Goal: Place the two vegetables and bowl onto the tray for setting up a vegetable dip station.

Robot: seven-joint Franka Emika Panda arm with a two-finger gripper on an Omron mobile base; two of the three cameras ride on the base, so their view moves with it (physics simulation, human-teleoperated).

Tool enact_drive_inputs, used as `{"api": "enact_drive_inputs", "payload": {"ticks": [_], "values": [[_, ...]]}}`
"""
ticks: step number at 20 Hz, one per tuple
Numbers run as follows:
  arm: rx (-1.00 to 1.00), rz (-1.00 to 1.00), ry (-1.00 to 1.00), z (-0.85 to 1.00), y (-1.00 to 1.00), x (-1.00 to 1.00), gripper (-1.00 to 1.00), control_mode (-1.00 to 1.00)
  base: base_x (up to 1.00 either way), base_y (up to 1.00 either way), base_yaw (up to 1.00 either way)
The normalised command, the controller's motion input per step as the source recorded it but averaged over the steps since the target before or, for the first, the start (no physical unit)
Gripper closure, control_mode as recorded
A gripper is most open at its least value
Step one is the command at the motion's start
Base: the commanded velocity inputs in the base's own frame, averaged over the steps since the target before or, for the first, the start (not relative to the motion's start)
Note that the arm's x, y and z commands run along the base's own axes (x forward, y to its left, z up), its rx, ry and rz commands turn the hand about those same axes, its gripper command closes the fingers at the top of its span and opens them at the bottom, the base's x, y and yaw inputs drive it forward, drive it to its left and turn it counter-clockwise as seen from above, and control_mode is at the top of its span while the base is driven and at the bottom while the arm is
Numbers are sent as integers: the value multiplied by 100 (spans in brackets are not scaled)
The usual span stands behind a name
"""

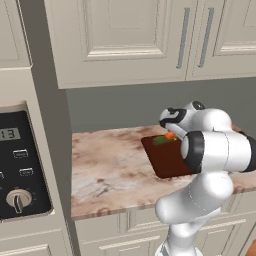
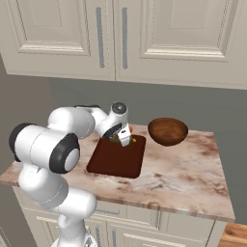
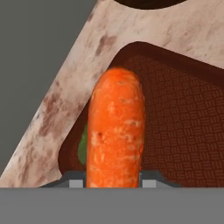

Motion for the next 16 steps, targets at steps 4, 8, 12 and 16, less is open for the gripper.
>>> {"api": "enact_drive_inputs", "payload": {"ticks": [4, 8, 12, 16], "values": [[0, 0, -10, -4, -6, 0, 100, -100, 0, 0, 0], [0, 0, -10, -8, -2, -1, 100, -100, 0, 0, 0], [0, 0, -8, -8, 0, -1, 100, -100, 0, 0, 0], [0, 0, -4, -4, -2, -6, 100, -100, 0, 0, 0]]}}
